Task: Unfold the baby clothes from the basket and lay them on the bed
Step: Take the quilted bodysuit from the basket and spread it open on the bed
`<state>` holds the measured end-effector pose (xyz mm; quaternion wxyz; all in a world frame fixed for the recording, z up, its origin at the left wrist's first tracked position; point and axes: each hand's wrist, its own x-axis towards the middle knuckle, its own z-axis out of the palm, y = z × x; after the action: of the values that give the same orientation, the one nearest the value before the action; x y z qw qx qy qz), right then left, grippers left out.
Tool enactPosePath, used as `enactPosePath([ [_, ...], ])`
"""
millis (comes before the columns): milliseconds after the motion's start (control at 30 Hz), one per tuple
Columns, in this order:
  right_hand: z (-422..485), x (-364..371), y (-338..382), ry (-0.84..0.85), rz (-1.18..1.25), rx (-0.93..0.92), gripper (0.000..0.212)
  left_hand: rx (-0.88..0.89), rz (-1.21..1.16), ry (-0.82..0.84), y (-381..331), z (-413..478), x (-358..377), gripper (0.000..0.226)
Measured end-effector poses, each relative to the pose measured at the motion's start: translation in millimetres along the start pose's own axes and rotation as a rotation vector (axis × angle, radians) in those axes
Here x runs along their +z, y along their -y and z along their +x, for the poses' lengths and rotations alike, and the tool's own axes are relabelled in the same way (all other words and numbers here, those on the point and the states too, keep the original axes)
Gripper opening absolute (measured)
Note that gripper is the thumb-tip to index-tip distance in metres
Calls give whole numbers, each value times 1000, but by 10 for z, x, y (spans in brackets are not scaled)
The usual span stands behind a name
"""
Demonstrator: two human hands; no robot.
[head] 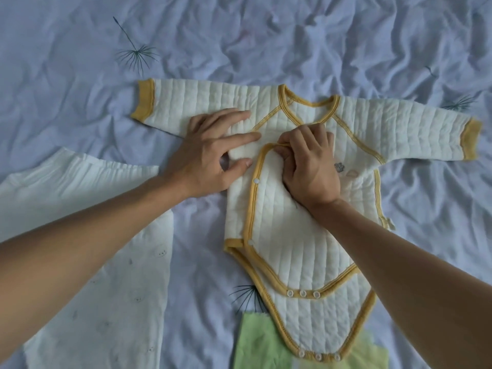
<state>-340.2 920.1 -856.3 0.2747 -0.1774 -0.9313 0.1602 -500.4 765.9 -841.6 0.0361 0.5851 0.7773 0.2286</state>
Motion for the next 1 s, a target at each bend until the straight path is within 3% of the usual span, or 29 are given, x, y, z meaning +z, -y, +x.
enactPosePath([
  [133, 7, 5, -16, -7, 4, 7, 13, -64, -34, -28, -281, -391, -100, 45],
  [333, 13, 0, 5, -9, 4, 1, 12, -39, -20, 93, -581, -787, -316, 42],
  [500, 15, 4, -3, -17, 3, -5, 15, 30, 147, 210, -633, -877, -345, 47],
  [633, 14, 7, -19, -15, 11, -8, 17, -36, 12, 194, -563, -1007, -146, 50],
  [800, 44, -31, 19, 19, 6, 1, 16, 21, 20, 30, -434, -1062, 76, 44],
  [1000, 143, -225, 64, 197, 119, 107, 10, 24, 20, 17, -445, -1059, 85, 45],
])
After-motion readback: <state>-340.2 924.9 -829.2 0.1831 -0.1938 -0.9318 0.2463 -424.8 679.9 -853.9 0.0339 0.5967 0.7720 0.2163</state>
